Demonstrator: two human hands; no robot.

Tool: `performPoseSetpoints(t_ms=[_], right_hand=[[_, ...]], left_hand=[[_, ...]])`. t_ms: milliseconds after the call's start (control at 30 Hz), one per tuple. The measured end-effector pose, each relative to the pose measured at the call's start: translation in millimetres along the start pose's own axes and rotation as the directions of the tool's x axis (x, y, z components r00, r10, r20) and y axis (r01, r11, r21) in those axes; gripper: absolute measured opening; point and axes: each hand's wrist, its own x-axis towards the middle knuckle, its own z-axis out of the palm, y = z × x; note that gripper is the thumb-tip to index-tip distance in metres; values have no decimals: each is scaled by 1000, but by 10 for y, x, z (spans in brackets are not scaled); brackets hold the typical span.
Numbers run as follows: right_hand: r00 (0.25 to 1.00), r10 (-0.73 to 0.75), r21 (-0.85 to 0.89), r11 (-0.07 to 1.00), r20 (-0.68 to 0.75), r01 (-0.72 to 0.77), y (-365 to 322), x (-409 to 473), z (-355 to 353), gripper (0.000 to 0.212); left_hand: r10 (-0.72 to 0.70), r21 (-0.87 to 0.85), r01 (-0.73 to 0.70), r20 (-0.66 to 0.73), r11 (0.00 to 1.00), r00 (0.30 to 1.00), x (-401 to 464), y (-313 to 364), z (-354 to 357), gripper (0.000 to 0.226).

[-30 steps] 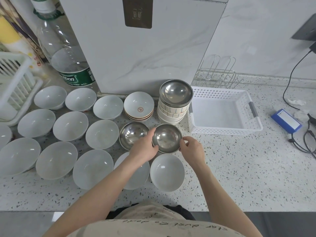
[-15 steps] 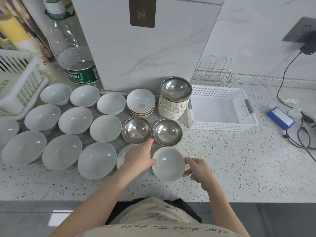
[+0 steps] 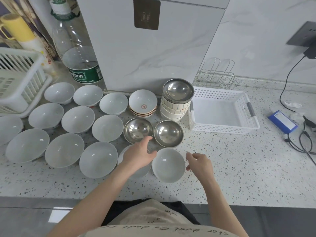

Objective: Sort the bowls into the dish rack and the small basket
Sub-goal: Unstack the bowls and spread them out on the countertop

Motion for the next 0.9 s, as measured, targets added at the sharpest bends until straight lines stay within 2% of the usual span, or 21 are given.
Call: performPoseSetpoints(t_ms=[133,300,467,667,800,900], right_hand=[[994,-58,-19,998,-88,57,-166,55,-75,22],[992,-90,-15,996,-93,89,-457,86,-90,23],[984,-118,11,993,-134,120,-711,87,-5,24],[986,-132,14,991,-105,134,-984,65,141,25],[988,-119,14,993,-101,121,-1031,37,273,27],[990,-109,0,994,-85,109,-1020,9,352,28]], left_hand=[[-113,-240,101,-37,966,993,126,-43,-186,46],[-214,-475,144,-97,868,972,309,-191,-379,37],[-233,-517,152,-96,842,968,544,-374,-599,49],[-290,-610,204,-44,766,956,864,-382,-801,69],[-276,-558,228,-3,798,961,1094,-360,-873,74],[-246,-490,216,2,844,969,1219,-384,-881,61]])
